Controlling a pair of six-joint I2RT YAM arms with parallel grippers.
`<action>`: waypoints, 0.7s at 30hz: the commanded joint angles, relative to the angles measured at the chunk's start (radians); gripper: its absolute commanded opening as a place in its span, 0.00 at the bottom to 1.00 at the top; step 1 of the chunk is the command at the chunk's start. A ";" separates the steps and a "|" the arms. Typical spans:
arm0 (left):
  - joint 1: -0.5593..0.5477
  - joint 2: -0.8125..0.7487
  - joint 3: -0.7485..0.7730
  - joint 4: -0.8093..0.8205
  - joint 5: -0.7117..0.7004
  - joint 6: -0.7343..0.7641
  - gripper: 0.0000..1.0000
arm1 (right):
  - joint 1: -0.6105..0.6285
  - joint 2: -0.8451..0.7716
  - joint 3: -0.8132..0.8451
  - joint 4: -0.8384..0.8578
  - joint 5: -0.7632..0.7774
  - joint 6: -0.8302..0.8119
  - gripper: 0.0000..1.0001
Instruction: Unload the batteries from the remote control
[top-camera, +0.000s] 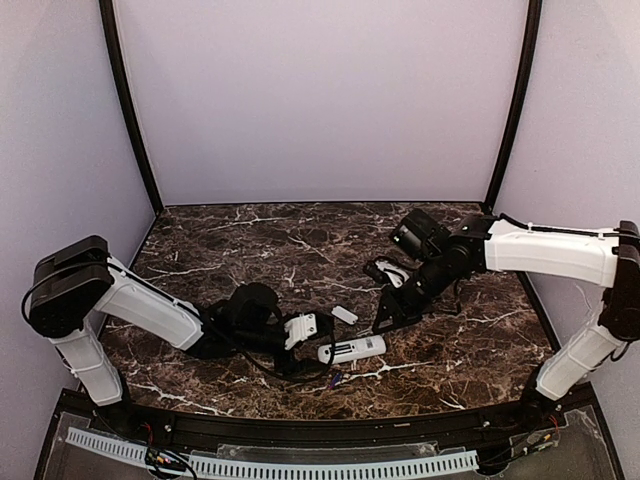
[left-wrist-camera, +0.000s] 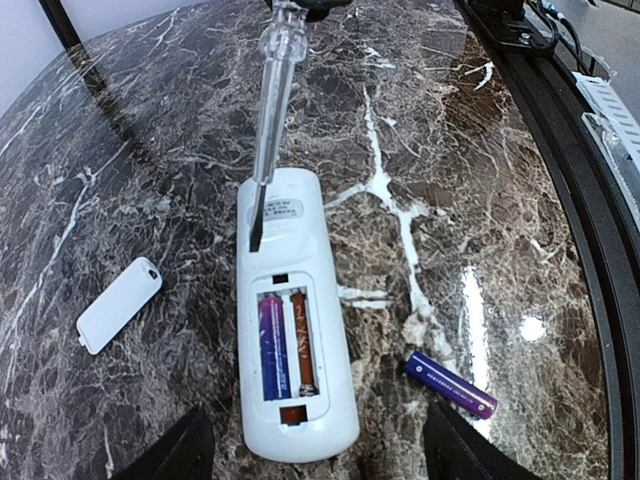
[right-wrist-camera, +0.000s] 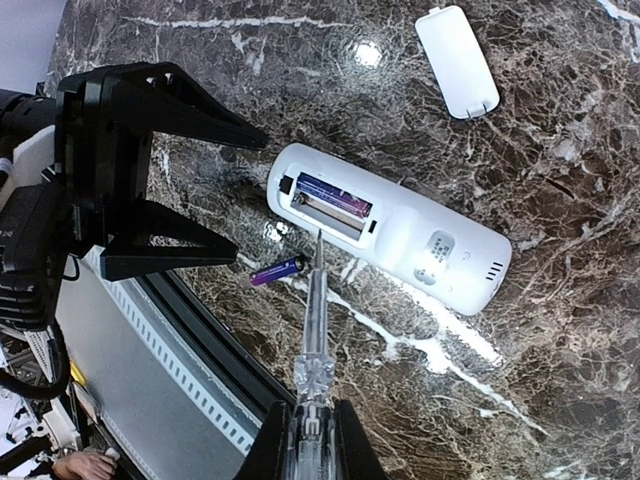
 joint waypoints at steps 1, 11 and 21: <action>0.003 0.029 0.010 -0.020 0.001 -0.005 0.72 | 0.011 0.022 0.024 -0.008 0.022 -0.004 0.00; 0.004 0.095 -0.009 0.089 -0.046 -0.025 0.71 | 0.015 0.043 0.027 -0.008 0.033 0.003 0.00; 0.005 0.153 0.006 0.129 -0.060 -0.051 0.63 | 0.016 0.064 0.041 -0.018 0.039 -0.001 0.00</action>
